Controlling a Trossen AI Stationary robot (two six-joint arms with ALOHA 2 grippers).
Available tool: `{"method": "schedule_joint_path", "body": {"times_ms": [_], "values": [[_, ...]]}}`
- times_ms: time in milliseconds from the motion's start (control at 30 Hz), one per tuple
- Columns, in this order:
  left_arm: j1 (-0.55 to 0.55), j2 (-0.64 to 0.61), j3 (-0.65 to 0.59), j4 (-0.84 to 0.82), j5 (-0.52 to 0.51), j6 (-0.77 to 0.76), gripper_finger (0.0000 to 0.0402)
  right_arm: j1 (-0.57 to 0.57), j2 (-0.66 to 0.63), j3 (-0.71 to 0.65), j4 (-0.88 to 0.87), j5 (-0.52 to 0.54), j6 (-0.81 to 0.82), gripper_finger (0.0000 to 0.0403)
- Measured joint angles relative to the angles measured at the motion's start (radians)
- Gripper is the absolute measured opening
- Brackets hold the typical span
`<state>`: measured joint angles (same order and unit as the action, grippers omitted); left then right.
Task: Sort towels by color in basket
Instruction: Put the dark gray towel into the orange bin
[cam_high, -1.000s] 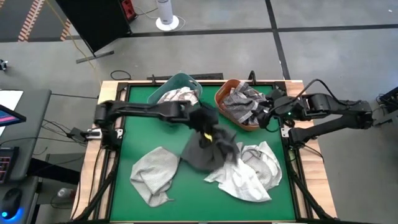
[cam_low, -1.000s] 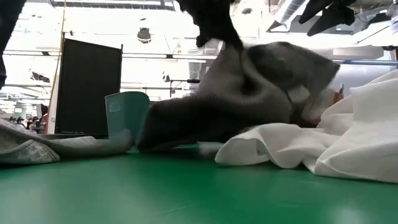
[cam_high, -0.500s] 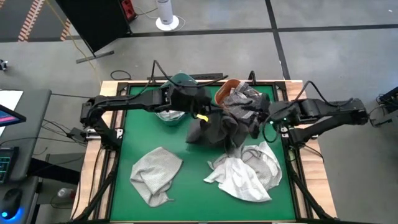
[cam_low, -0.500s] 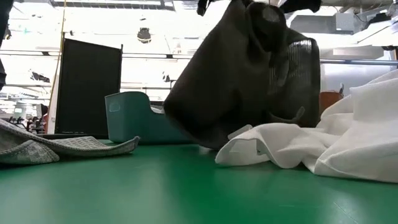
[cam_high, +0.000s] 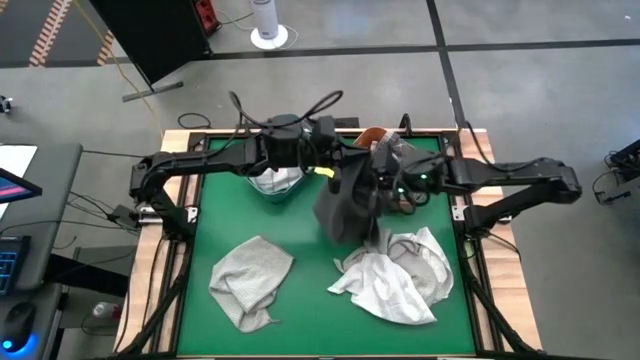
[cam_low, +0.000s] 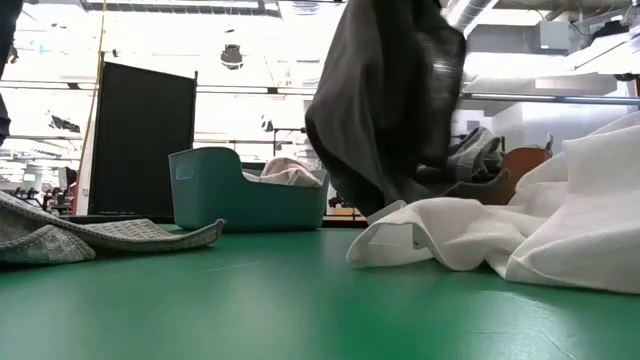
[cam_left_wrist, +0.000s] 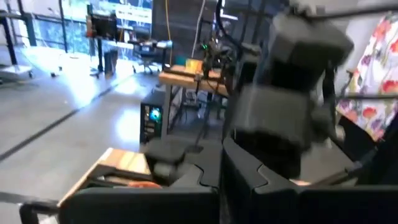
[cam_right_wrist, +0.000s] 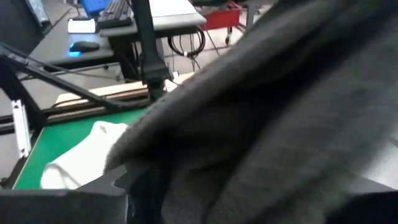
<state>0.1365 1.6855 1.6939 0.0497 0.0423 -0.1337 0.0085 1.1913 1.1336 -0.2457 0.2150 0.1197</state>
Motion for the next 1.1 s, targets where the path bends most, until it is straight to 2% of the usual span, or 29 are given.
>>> {"method": "schedule_joint_path", "body": {"times_ms": [167,267,367,433,500,533,567,733,933,1100], "values": [[0.012,0.0,0.0,0.078,0.004,-0.002,0.0,-0.01,0.075,0.0,0.126,-0.009,-0.024,0.029],[0.017,-0.005,0.0,0.092,0.004,-0.005,0.0,-0.009,0.091,0.0,0.183,-0.01,-0.024,0.0263],[0.025,-0.022,0.0,0.081,0.004,-0.02,0.0,-0.019,0.088,0.0,0.204,-0.01,-0.027,0.0198],[0.034,-0.035,0.0,0.077,-0.007,-0.035,0.0,-0.028,0.084,0.0,0.199,-0.009,-0.028,0.0134],[0.04,-0.043,0.0,0.074,-0.073,-0.093,0.0003,-0.038,0.081,0.0,0.203,-0.008,-0.048,0.0062],[0.044,-0.047,0.0,0.065,-0.121,-0.133,0.0009,-0.041,0.078,0.0,0.199,-0.008,-0.062,0.0035],[0.049,-0.051,0.0,0.058,-0.165,-0.17,0.0018,-0.045,0.077,0.0,0.198,-0.007,-0.072,0.0025],[0.084,-0.101,0.001,0.02,-0.223,-0.184,0.0094,-0.07,0.046,0.014,0.147,-0.01,-0.086,0.003],[0.102,-0.153,0.001,-0.007,-0.218,-0.136,0.0201,-0.137,-0.051,0.074,0.062,0.031,-0.219,0.0026],[0.119,-0.191,0.001,-0.058,-0.212,-0.133,0.0242,-0.257,-0.128,0.15,0.139,0.104,-0.282,0.0026]]}}
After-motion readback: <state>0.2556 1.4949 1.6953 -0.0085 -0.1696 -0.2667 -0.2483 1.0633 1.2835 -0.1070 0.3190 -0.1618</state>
